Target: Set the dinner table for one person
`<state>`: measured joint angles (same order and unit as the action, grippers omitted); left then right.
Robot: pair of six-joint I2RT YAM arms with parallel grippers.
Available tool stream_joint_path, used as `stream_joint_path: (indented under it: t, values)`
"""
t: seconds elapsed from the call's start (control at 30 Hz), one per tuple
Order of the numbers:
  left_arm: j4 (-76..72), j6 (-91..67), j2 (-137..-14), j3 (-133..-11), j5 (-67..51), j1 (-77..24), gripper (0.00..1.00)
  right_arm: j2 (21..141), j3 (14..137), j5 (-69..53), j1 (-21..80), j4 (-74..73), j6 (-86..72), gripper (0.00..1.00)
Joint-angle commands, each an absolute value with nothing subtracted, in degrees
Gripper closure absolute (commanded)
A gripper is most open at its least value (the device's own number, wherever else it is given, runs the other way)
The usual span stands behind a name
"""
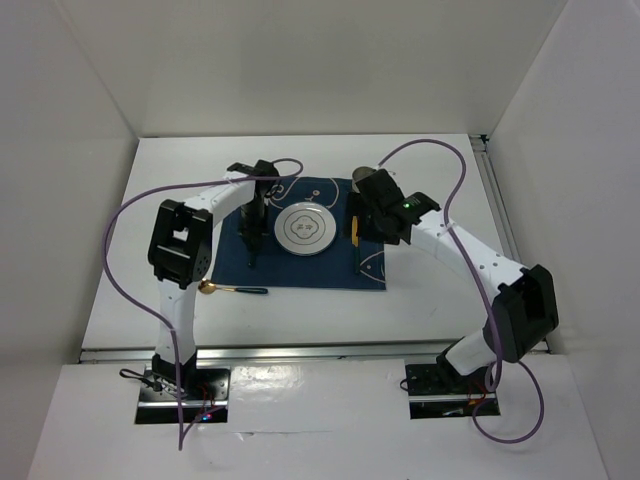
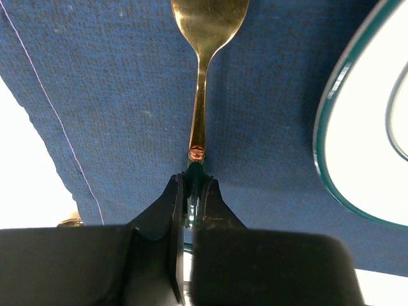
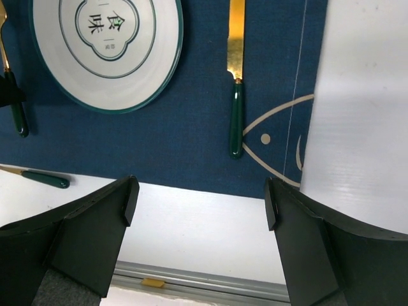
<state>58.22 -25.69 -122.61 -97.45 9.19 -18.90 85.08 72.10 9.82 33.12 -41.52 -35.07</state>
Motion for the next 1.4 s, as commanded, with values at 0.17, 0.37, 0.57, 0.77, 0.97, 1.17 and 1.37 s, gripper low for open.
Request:
stream_joint_path:
  t: [0.17,0.37,0.57,0.77,0.97,1.17,1.37]
  values:
    - [60.4,-26.0,-120.7,-96.8,11.7,-19.6,0.42,80.2,72.9,13.3,33.3,-45.4,-37.0,0.07]
    - [62.7,-24.1,-112.2,-99.0,11.1,-19.0,0.23,80.2,71.0,9.8,35.8,-39.4,-30.4,0.11]
    - [65.4,-26.9,-99.9,-100.9,9.2,-12.9,0.2,90.1,71.4,7.2,50.1,-24.5,-20.5,0.14]
    - [55.6,-31.8,-81.8,-86.5,3.4,-7.1,0.16,105.4,78.6,8.2,61.4,-13.5,-10.5,0.14]
    - [51.5,-33.6,-74.5,-75.9,4.1,-4.3,0.16,121.1,94.1,6.0,62.5,-16.9,-6.8,0.16]
    - [51.0,-34.1,-73.3,-74.2,2.9,-2.2,0.16,127.3,99.7,3.9,63.0,-19.1,-5.4,0.22]
    - [51.5,-34.1,-72.2,-75.2,4.7,0.7,0.16,128.1,100.2,4.7,66.1,-19.6,-4.9,0.41]
